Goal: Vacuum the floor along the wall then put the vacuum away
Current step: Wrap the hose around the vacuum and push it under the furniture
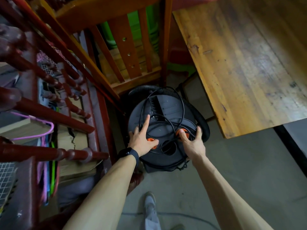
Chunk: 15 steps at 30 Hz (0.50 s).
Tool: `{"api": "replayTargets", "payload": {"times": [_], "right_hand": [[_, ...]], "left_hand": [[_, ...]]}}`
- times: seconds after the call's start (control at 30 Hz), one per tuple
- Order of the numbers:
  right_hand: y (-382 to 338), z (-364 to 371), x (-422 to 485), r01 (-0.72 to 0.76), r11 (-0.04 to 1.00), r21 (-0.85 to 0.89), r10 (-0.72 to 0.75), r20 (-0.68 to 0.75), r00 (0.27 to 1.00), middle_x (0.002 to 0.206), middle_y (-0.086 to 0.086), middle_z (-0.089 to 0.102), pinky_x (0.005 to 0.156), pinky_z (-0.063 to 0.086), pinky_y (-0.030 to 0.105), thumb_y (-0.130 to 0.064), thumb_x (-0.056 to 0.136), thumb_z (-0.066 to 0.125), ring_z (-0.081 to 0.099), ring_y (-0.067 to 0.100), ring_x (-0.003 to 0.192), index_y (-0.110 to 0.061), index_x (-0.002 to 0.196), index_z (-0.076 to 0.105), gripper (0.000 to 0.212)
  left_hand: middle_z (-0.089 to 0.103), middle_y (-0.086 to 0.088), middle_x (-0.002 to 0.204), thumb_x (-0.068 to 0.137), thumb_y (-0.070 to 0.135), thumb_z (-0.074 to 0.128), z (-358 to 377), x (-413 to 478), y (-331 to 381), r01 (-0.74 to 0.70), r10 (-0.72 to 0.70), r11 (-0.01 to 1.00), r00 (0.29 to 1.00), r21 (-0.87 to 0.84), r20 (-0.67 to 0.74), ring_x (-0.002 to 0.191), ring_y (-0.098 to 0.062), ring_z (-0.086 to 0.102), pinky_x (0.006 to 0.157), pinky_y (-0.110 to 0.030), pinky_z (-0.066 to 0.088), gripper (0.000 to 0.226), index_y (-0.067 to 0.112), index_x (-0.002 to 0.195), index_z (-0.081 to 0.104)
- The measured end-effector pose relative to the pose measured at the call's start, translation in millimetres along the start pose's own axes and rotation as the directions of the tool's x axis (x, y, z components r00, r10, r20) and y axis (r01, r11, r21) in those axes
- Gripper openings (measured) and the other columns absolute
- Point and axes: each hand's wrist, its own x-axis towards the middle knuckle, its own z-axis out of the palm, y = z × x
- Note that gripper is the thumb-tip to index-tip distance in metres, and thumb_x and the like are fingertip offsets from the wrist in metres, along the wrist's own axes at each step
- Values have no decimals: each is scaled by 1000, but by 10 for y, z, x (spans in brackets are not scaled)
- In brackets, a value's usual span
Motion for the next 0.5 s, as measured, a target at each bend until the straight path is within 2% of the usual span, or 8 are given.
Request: {"api": "replayTargets", "payload": {"times": [0.1, 0.17, 0.27, 0.37, 0.43, 0.5], "right_hand": [[-41, -18, 4, -8, 998, -65, 8, 5, 1000, 163, 20, 30, 117, 36, 50, -74, 88, 55, 36, 40, 146, -36, 163, 6, 97], [-106, -75, -35, -12, 987, -159, 13, 5, 1000, 165, 21, 23, 117, 33, 49, -74, 89, 53, 34, 40, 147, -30, 164, 9, 97], [-310, -201, -64, 94, 952, -290, -120, -74, 990, 167, 14, 21, 120, 29, 50, -73, 91, 50, 29, 38, 150, -19, 161, 23, 92], [-701, -324, 23, 293, 914, -280, -332, -100, 938, 158, 12, 40, 117, 34, 46, -63, 97, 50, 38, 34, 144, -14, 152, 41, 74], [-990, -365, 158, 347, 903, -254, -375, -68, 925, 150, 11, 50, 110, 40, 41, -60, 100, 47, 47, 31, 136, -15, 147, 47, 66], [-1222, -403, 318, 346, 916, -202, -356, -16, 934, 146, 9, 55, 103, 42, 38, -60, 102, 41, 51, 29, 131, -16, 145, 50, 62]], "left_hand": [[29, -21, 156, 80, 54, 70, 1, 20, 8, 1, -1, 1000, 1000, 0, -12, 142, -49, 25, 104, -62, 41, 109, 73, 135, -23], [34, -21, 151, 80, 54, 70, 22, 1, 7, 1, -1, 1000, 1000, 2, -24, 139, -49, 30, 102, -61, 43, 110, 71, 137, -23], [30, -19, 154, 80, 56, 70, 25, -10, 6, 23, -23, 1000, 1000, 8, 18, 141, -51, 26, 104, -62, 41, 111, 69, 138, -24], [-1, -9, 167, 77, 67, 69, -42, -16, 39, 53, -53, 999, 995, 2, 81, 148, -51, 11, 109, -63, 36, 109, 71, 138, -21], [-25, 2, 164, 74, 79, 62, -139, 27, 93, 62, -66, 996, 996, 68, 63, 151, -47, -1, 108, -67, 33, 106, 68, 140, -20], [-38, 6, 158, 69, 85, 61, -210, 61, 177, 28, -39, 988, 997, 150, 67, 151, -44, -8, 107, -73, 27, 112, 65, 142, -23]]}}
